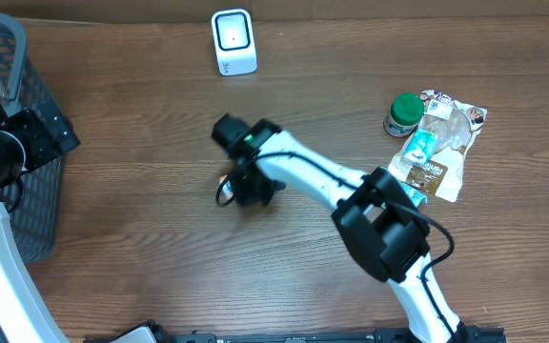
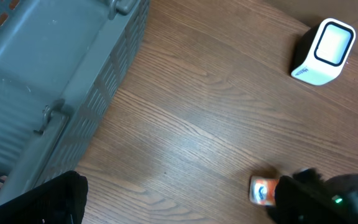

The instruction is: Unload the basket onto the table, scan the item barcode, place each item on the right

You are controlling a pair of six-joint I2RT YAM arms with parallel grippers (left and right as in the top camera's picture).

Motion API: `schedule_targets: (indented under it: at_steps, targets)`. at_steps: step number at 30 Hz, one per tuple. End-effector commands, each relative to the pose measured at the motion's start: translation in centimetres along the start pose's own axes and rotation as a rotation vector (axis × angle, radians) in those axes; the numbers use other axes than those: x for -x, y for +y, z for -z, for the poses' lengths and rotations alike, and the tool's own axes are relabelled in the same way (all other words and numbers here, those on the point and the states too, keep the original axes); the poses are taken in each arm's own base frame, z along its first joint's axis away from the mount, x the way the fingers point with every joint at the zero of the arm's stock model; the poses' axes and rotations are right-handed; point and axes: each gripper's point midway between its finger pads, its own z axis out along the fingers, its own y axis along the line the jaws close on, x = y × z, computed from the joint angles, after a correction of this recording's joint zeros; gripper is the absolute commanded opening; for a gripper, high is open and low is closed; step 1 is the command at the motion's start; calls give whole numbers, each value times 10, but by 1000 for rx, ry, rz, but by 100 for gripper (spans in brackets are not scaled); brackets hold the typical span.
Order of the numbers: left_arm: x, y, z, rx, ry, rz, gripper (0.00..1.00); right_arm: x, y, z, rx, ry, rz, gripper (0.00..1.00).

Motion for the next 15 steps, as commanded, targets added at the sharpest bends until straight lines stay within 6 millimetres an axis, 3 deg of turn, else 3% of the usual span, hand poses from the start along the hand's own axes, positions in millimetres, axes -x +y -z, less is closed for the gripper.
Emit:
schedule_targets:
  at_steps: [1,4,8,15]
  targets:
    - [2,-1,1,-8,-6,6,100,30,-22,22,10,-110,-77,10]
    - [2,-1,1,-8,-6,6,99,55,-13,28,117,-184,-82,12]
    - [2,-1,1,-8,-6,6,99,72,3,35,206,-246,-56,17]
    - [2,-1,1,-8,-6,6,100,74,-14,43,182,-236,-60,24]
